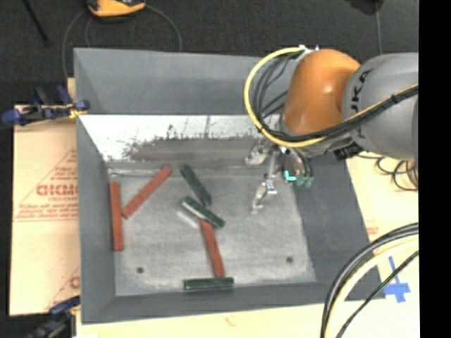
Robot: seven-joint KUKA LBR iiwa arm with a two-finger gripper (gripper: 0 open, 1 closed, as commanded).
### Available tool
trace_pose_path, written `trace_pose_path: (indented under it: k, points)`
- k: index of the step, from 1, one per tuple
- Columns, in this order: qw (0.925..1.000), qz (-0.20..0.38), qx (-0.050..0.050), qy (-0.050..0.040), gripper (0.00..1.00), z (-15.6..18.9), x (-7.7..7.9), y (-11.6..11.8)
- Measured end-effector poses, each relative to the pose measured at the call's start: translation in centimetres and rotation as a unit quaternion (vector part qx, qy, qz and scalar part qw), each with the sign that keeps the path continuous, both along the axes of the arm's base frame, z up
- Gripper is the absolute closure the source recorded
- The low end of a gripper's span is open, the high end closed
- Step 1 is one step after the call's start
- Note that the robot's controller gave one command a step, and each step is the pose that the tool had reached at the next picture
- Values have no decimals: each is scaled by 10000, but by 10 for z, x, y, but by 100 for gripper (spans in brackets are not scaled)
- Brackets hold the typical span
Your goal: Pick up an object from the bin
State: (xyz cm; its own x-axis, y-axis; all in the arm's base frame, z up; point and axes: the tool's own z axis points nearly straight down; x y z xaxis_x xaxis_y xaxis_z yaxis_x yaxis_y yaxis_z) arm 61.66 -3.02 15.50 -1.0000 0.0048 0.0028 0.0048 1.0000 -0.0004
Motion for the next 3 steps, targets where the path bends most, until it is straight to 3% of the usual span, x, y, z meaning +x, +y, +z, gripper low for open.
trace_pose_path:
  k: [1, 2, 3]
  points:
    - [10000, 1, -3, -36, 0, 4, 2, 0]
    - [9993, 356, -21, -63, 0, -15, -6, 22]
    - [9975, 698, 10, -53, 0, -78, -11, 56]
